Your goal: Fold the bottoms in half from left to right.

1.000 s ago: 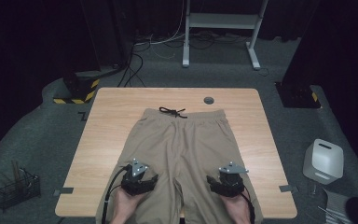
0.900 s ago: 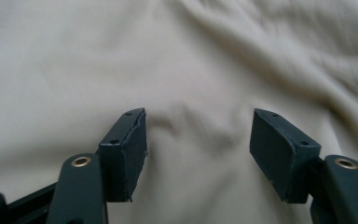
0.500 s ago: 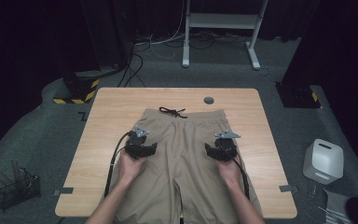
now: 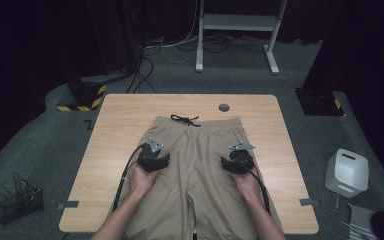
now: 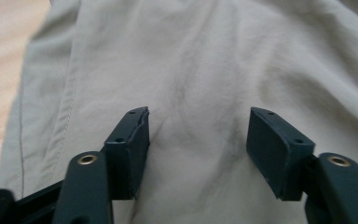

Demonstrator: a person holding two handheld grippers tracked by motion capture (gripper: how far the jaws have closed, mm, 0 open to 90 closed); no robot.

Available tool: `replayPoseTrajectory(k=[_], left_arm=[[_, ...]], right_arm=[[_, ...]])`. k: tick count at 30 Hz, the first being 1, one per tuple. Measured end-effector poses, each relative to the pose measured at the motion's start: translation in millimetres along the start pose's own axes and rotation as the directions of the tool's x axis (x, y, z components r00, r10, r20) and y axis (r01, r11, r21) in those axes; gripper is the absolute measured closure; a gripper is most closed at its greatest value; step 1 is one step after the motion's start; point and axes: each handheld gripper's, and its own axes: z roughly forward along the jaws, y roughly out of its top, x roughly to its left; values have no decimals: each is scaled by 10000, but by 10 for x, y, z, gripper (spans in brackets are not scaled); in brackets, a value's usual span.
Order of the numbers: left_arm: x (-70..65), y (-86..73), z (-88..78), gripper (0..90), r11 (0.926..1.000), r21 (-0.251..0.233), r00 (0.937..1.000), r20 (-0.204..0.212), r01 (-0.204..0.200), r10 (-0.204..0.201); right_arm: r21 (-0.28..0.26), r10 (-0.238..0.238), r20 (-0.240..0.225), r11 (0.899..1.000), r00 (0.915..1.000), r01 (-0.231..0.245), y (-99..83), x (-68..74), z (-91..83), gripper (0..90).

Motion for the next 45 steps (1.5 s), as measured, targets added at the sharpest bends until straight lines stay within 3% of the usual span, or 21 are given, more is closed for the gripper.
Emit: replayPoseTrajectory(k=[1, 3, 5, 7, 13, 22, 28, 32, 34, 35, 37, 40, 42, 43, 45], left_arm=[[-38, -16, -25, 438, 9997, -75, 9997, -57, -224, 223], [-34, -17, -26, 450, 9997, -77, 9997, -5, -236, 236], [8, -20, -25, 448, 9998, 57, 9993, 315, 199, -200], [57, -36, -28, 438, 9951, 207, 9926, 724, 966, -979], [-11, -135, -160, 417, 9954, 218, 9917, 865, 935, -951], [-204, -329, -443, 284, 9940, 400, 9908, 857, 1014, -1045], [-348, -462, -649, 272, 9955, 495, 9901, 1107, 812, -862], [-362, -463, -723, 253, 9934, 969, 9887, 1300, 618, -742], [-337, -424, -736, 254, 9894, 1302, 9860, 1451, 637, -826], [-307, -403, -737, 267, 9891, 1277, 9842, 1513, 733, -924], [-205, -325, -734, 273, 9887, 1066, 9813, 1494, 1057, -1210], [-55, -180, -716, 279, 9872, 734, 9789, 1380, 1416, -1507], [120, -19, -647, 278, 9851, 661, 9808, 1037, 1587, -1649], [120, -19, -647, 274, 9851, 661, 9808, 1037, 1587, -1649], [251, 53, -558, 273, 9820, 773, 9804, 835, 1721, -1784]], right_arm=[[-192, 29, -14, 9998, 10000, -29, -64, 13, -36, 431], [-312, 44, -15, 9995, 10000, -44, -93, 17, -50, 431], [-308, 50, 26, 9995, 10000, -49, -103, 23, -61, 430], [-294, 107, 59, 9995, 9999, -105, -116, 39, -76, 430], [-317, 12, 12, 9995, 10000, -12, -190, 78, -150, 430], [-338, -355, -318, 9988, 9989, 344, -490, 212, -460, 429], [-365, -471, -400, 9983, 9981, 456, -626, 292, -599, 428], [-194, -480, -484, 9987, 9977, 471, -690, 340, -690, 424], [-93, -572, -544, 9983, 9969, 567, -689, 345, -703, 421], [167, -676, -693, 9975, 9953, 689, -665, 340, -718, 420], [146, -609, -675, 9980, 9959, 620, -639, 318, -721, 421], [-648, 10, -655, 9979, 9979, -52, -475, 206, -711, 418], [-796, 59, -512, 9968, 9987, -100, -381, 171, -655, 413], [-796, 59, -512, 9968, 9987, -100, -381, 171, -655, 413], [-843, 204, -388, 9962, 9990, -236, -298, 115, -548, 411]])
